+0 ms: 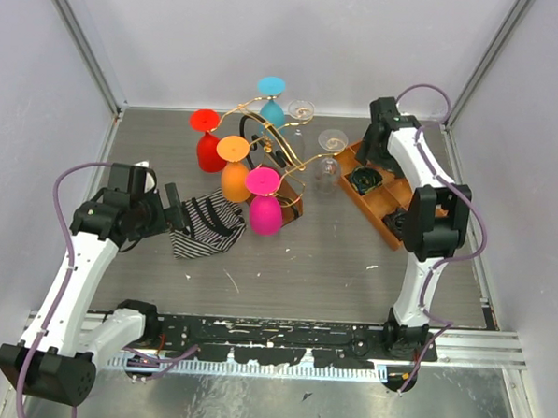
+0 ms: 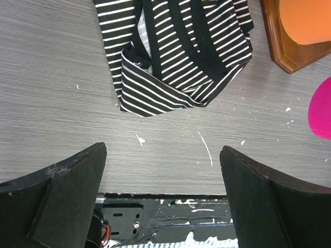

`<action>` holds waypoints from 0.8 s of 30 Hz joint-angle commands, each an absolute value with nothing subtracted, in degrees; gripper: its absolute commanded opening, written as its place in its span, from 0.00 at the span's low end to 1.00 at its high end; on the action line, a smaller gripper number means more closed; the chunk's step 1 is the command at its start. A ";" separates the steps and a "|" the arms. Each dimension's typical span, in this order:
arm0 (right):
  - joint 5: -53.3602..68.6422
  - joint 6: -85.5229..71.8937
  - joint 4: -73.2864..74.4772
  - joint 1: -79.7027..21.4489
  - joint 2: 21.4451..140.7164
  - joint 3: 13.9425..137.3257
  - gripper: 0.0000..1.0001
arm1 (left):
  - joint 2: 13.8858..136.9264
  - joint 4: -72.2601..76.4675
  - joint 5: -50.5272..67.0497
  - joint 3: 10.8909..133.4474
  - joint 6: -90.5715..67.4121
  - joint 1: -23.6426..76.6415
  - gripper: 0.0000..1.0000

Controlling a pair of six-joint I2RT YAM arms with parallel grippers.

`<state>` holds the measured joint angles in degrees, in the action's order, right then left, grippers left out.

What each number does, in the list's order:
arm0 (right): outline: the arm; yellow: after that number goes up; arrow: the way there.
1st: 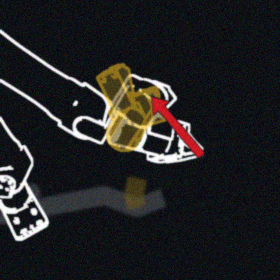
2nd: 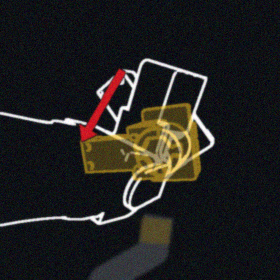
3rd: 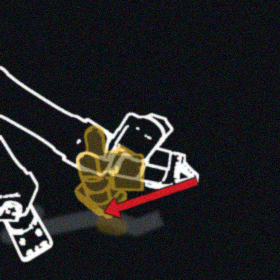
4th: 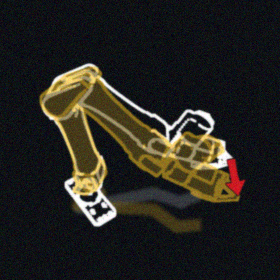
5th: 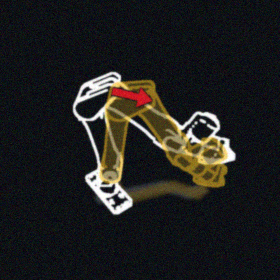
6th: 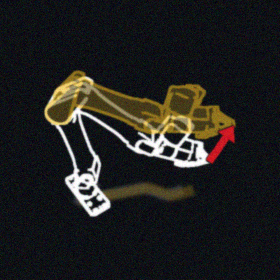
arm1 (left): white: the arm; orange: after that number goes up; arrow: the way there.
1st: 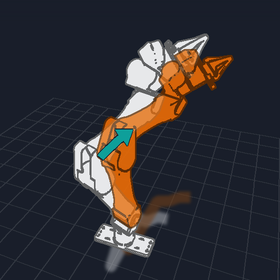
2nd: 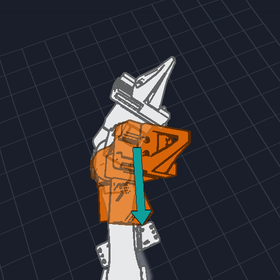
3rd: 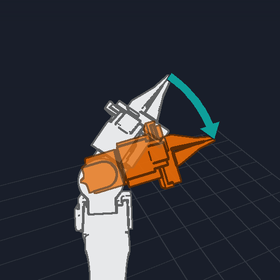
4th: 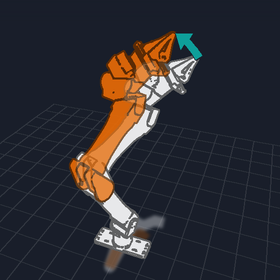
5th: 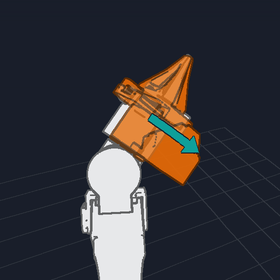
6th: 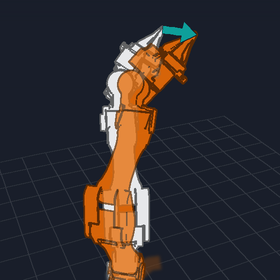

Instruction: Take the wine glass off the wine glass rack

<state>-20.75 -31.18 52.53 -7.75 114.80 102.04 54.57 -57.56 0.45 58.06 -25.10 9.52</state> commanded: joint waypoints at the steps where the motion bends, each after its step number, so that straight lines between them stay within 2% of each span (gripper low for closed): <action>1: -21.02 -17.30 53.11 -3.59 117.65 105.37 1.00 | 54.42 -57.61 1.63 57.36 -25.52 9.40 0.98; 14: -4.09 -8.74 45.68 -0.35 120.58 104.74 1.00 | 53.97 -58.55 0.68 58.02 -25.17 9.40 0.98; 24: -9.03 -8.17 45.99 -0.35 115.05 102.17 0.99 | 54.35 -58.26 1.15 58.18 -25.57 9.40 0.98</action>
<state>-8.95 -9.93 45.30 0.38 121.73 102.83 54.63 -57.95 0.73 58.00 -25.54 9.52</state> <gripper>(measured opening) 0.996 0.980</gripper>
